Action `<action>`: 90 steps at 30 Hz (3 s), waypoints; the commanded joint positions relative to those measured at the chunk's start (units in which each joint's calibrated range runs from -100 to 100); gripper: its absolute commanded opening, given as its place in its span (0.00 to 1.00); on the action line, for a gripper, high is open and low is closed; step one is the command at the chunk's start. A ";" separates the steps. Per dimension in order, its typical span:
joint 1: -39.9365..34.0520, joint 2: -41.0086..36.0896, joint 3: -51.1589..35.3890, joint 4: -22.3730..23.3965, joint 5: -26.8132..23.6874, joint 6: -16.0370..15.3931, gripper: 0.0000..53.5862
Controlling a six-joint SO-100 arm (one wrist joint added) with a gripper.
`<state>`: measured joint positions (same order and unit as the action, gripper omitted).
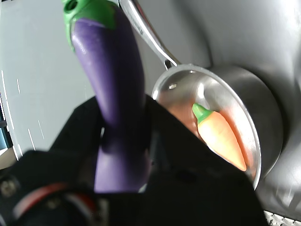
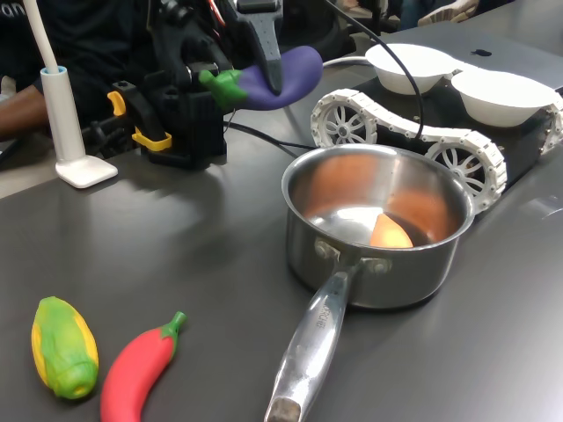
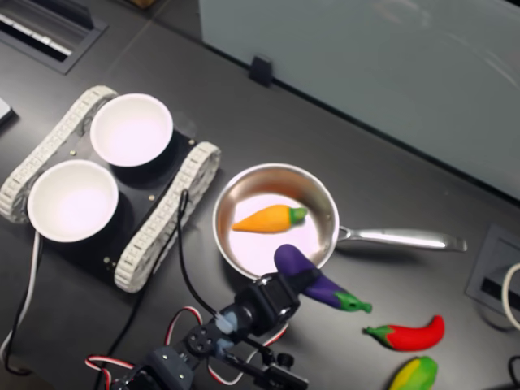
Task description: Pick up the brinjal and place them in the pan
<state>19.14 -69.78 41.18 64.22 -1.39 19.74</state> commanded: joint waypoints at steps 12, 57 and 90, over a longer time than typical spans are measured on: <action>-5.84 -1.37 10.30 -14.88 -0.10 -5.29 0.09; -20.63 10.27 7.03 -9.50 -0.24 -5.12 0.82; -16.96 0.23 1.76 -4.90 -0.05 -5.04 0.00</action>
<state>0.99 -64.65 48.96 57.93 -0.27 15.06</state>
